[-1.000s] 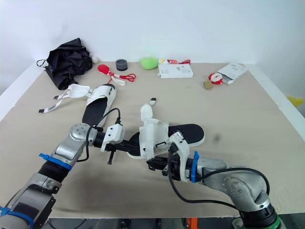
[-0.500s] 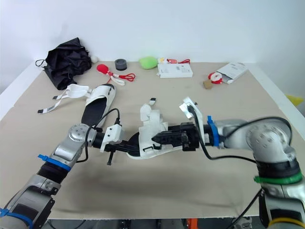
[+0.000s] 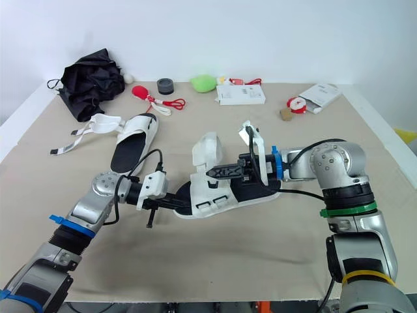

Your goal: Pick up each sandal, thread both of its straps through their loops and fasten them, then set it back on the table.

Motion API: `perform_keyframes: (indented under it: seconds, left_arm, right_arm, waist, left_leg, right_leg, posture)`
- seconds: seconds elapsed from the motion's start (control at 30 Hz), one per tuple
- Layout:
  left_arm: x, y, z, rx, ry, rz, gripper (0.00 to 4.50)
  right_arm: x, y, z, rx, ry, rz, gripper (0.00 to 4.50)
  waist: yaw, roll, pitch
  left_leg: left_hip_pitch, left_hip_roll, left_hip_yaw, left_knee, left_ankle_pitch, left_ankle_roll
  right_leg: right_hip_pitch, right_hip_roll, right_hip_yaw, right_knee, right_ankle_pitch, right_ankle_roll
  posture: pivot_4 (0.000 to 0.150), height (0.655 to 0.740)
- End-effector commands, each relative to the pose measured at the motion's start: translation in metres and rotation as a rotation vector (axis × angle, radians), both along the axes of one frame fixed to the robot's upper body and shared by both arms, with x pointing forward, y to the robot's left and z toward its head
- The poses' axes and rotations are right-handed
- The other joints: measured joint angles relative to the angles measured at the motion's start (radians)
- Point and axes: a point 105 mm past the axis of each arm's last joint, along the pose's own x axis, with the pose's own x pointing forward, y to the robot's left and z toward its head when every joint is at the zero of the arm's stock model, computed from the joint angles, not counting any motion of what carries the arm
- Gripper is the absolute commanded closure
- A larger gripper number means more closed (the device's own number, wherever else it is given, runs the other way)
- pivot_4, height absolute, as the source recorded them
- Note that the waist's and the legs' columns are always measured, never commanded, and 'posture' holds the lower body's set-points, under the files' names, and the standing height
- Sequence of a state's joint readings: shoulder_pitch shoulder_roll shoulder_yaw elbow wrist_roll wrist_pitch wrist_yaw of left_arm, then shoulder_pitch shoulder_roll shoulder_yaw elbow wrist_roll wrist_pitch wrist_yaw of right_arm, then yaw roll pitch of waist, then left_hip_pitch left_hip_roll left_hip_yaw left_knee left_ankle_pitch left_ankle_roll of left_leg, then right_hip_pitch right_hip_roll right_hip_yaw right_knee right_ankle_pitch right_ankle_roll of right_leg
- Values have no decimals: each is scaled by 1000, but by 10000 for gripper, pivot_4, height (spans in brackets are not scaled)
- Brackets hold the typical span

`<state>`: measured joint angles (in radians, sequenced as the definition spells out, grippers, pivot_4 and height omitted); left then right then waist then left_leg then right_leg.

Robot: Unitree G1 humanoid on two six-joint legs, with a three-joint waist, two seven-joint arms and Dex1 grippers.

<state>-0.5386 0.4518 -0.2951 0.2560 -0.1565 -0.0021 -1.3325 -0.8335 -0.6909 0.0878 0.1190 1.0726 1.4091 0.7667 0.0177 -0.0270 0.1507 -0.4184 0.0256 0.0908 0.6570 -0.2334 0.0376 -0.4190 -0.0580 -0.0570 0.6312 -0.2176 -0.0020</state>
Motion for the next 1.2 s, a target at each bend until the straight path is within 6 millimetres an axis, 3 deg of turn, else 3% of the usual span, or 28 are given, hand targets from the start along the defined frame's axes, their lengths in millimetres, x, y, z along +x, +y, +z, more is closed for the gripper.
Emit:
perform_keyframes:
  seconds: [0.03, 0.5, 0.63, 0.77, 0.97, 1.2]
  left_arm:
    - [-6, 8, -34, 97, 104, 36, 45000]
    - [-8, 10, -36, 98, 111, 41, 45000]
    - [-8, 11, -37, 101, 111, 41, 45000]
    - [-9, 12, -37, 103, 113, 38, 45000]
    - [-9, 13, -38, 107, 113, 37, 45000]
    - [-10, 14, -38, 109, 110, 41, 45000]
  right_arm:
    - [-6, -1, -3, -8, -1, 24, 44368]
    - [-11, -16, -20, -25, 91, 9, 44368]
    - [-22, -24, -42, -144, 136, 41, 44368]
    - [-15, -28, -55, -217, 128, 21, 44368]
    - [-6, -20, -44, -179, 65, 48, 44368]
    - [-30, -15, -32, -131, -34, 224, 44368]
  waist:
    - [0, 0, 0]
    - [-1, 1, -1]
    - [-1, 1, -1]
    - [-3, 2, -2]
    - [-6, 2, -3]
    - [-5, 3, -3]
  left_leg:
    - [0, 0, 0, 0, 0, 0]
    - [0, 0, 0, 2, 0, 0]
    - [0, 0, 0, 2, 0, 0]
    - [0, 0, 0, 2, 0, 0]
    - [3, 0, 0, 2, 0, 0]
    - [2, 0, 0, 2, 0, 0]
  right_leg:
    - [0, 0, 0, 0, 0, 0]
    - [0, 0, 0, 0, 1, 1]
    - [0, 0, 0, 0, 1, 1]
    - [0, 0, 0, 0, 1, 1]
    - [2, 1, 0, 0, -2, 7]
    - [1, 0, 0, 0, 1, 0]
  posture:
    - [1500, 7400]
    - [1500, 7400]
    - [1500, 7400]
    - [1500, 7400]
    - [1500, 7400]
    - [1500, 7400]
